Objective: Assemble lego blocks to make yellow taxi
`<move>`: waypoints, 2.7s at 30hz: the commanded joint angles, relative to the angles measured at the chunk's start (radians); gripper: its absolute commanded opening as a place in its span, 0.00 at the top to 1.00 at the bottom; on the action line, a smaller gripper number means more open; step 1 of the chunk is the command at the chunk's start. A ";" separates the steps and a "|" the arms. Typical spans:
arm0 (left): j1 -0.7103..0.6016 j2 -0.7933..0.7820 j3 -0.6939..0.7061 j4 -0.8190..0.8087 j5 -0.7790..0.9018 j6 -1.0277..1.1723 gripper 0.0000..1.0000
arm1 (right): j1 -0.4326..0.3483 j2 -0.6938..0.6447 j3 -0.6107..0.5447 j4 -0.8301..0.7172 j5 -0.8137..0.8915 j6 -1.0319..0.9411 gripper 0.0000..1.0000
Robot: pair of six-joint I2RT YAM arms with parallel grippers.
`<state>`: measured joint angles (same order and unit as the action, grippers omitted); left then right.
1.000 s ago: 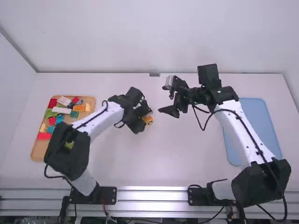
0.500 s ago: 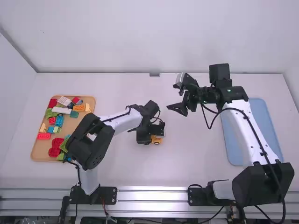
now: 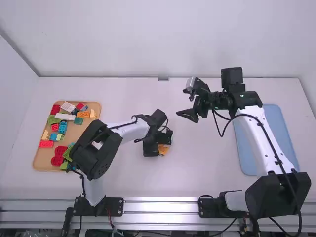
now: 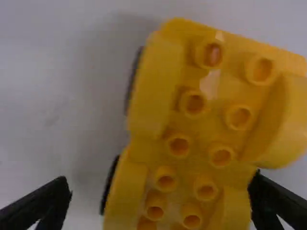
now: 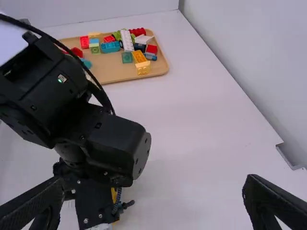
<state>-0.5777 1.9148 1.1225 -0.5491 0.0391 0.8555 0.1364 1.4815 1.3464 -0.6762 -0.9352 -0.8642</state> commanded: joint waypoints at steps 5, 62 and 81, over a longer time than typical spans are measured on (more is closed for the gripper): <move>0.020 -0.043 0.135 -0.190 0.061 -0.020 0.01 | 0.002 -0.003 0.021 0.022 -0.011 0.002 0.01; 1.470 -0.322 0.278 -0.367 -0.029 -1.304 0.01 | 0.299 0.176 0.021 0.564 0.047 0.289 0.01; 1.388 0.204 0.862 -0.622 -0.022 -0.465 0.08 | 0.256 0.176 0.021 0.565 0.046 0.289 0.01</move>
<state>0.8318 2.0983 1.9736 -1.1633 0.0139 0.1265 0.3965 1.6493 1.3468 -0.1150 -0.8825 -0.5793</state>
